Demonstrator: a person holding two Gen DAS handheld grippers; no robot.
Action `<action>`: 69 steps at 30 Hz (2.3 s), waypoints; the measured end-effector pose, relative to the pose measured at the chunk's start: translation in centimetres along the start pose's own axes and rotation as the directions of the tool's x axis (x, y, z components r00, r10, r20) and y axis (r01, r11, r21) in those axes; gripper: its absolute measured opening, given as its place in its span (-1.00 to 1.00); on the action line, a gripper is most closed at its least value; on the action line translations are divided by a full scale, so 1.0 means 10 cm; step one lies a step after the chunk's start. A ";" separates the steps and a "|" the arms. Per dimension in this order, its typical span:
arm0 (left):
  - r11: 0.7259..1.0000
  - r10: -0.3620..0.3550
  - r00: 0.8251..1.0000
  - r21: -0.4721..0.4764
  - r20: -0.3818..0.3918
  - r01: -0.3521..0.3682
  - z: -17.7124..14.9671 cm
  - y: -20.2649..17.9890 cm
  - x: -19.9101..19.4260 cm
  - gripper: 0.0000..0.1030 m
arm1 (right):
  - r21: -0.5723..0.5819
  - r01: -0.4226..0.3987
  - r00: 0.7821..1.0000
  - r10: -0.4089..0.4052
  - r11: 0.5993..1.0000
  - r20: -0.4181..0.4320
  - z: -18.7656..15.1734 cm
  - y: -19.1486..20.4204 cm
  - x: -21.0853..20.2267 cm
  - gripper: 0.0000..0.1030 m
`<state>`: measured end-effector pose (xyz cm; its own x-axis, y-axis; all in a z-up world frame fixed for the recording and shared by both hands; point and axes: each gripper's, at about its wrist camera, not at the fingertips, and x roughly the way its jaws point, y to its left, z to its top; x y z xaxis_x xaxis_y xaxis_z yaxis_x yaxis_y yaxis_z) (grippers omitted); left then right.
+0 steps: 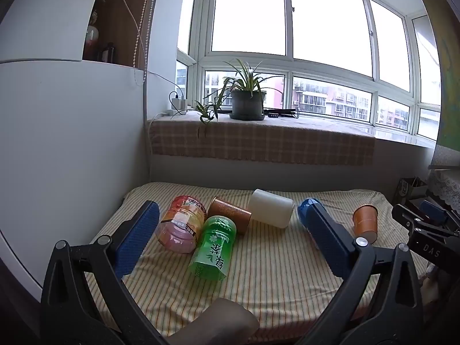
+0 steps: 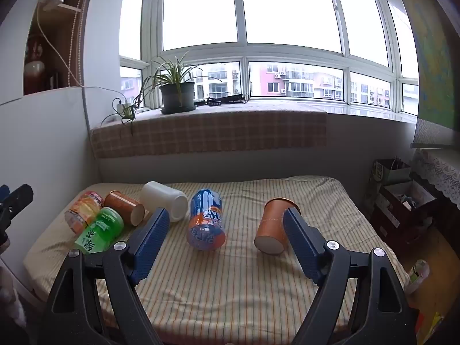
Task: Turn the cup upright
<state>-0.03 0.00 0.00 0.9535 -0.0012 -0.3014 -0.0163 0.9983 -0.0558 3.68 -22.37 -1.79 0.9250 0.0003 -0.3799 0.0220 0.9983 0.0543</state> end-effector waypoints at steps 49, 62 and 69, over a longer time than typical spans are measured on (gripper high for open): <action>1.000 -0.004 1.000 -0.017 0.010 0.004 0.13 0.03 -0.08 1.00 | 0.014 -0.008 1.000 0.008 1.000 0.004 0.01 -0.02 -0.02 0.58; 1.000 -0.004 1.000 -0.015 0.011 0.004 0.12 0.03 -0.07 1.00 | 0.015 -0.009 1.000 0.009 1.000 0.003 0.01 -0.03 -0.01 0.58; 1.000 -0.003 1.000 -0.016 0.011 0.003 0.11 0.02 -0.07 1.00 | 0.017 -0.013 1.000 0.013 1.000 0.000 0.00 -0.03 -0.01 0.58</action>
<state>-0.40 0.29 1.24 0.9569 -0.0033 -0.2904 -0.0183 0.9972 -0.0718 3.59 -22.68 -1.75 0.9254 0.0129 -0.3789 0.0167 0.9971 0.0748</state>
